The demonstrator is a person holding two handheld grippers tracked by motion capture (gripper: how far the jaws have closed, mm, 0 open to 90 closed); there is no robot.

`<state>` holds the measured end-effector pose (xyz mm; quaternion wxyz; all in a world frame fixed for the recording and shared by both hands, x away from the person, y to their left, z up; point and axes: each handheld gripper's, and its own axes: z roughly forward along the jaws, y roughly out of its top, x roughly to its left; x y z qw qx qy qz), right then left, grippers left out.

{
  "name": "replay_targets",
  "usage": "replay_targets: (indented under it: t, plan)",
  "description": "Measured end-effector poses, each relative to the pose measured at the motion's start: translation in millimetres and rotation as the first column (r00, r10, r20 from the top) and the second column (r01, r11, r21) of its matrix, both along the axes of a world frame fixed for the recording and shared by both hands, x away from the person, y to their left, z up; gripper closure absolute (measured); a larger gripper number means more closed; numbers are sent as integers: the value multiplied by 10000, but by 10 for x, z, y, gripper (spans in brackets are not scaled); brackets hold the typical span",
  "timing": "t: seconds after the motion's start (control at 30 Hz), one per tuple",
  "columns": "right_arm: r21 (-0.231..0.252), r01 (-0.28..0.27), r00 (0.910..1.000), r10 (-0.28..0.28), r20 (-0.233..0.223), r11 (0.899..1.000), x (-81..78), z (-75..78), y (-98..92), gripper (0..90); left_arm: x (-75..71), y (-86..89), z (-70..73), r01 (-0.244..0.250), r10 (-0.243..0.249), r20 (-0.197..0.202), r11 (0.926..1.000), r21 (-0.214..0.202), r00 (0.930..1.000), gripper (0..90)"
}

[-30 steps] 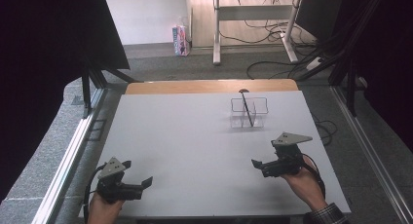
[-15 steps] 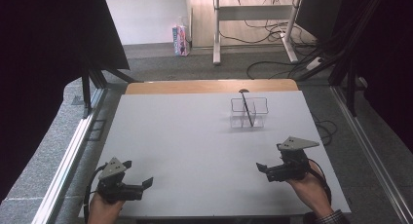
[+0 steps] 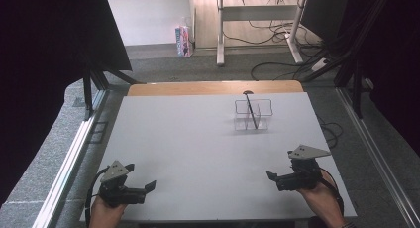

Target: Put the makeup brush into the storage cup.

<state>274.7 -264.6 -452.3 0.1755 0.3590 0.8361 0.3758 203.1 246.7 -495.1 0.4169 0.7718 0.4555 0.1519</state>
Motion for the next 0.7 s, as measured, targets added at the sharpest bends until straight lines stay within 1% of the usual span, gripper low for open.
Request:
replay_targets:
  t: [0.2, 0.47, 0.7]
  plan:
    - [9, 134, 9999, -134, 11, 9999, -61, 5, -49, 0, 1, 1, 0, 14, -14, 6, 10000, 4, 10000, 2]
    - [-129, 270, 9996, -271, -56, 9996, -134, -5, -116, 0, 1, -2, -1, 2, -2, 1, 10000, -19, 10000, 2]
    - [-294, 394, 9992, -395, -16, 9988, -193, -16, -170, 0, 1, -2, -1, 2, -2, 2, 10000, -13, 10000, 2]
